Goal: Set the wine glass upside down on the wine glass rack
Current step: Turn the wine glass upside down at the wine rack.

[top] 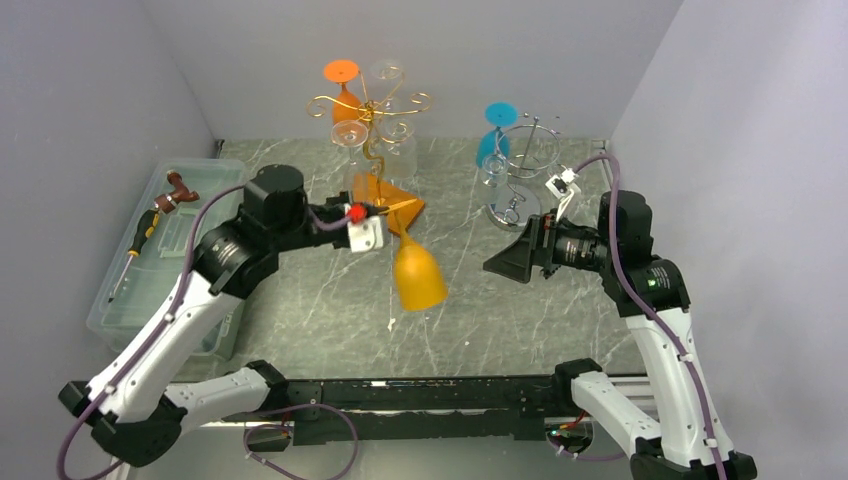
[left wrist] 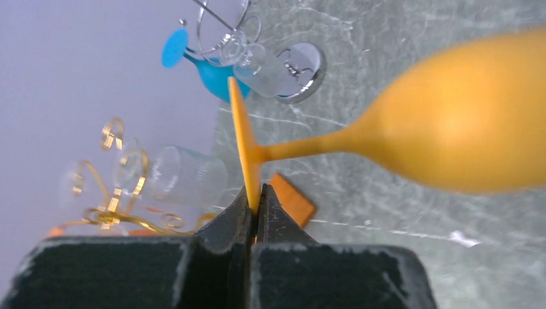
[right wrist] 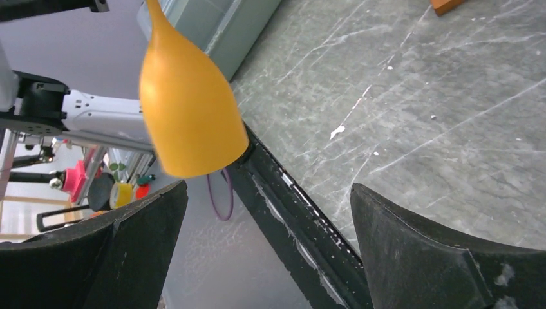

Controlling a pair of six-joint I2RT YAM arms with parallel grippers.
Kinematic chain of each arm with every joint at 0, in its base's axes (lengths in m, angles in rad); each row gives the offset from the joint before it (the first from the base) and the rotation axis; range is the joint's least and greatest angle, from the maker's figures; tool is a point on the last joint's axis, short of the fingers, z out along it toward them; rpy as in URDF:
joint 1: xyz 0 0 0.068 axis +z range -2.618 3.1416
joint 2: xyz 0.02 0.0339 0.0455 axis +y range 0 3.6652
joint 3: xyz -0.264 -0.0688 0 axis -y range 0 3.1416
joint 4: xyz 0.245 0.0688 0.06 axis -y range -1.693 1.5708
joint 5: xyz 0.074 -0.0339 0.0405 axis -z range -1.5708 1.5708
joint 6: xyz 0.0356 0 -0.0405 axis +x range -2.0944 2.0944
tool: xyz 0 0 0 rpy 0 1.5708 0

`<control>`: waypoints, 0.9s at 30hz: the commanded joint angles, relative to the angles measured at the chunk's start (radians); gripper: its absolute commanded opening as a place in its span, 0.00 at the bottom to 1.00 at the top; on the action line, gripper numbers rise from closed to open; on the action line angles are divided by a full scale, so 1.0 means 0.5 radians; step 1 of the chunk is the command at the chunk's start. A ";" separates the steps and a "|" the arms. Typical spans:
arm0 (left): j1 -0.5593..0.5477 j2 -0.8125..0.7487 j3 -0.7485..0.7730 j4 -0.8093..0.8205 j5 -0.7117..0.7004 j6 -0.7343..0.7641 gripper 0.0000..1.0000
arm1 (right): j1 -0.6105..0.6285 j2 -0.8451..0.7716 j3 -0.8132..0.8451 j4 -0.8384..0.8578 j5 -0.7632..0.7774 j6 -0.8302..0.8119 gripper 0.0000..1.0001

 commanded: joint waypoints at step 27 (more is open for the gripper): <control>-0.121 -0.676 -1.114 0.711 0.302 2.741 0.00 | 0.756 0.726 -0.104 1.745 0.107 1.291 0.67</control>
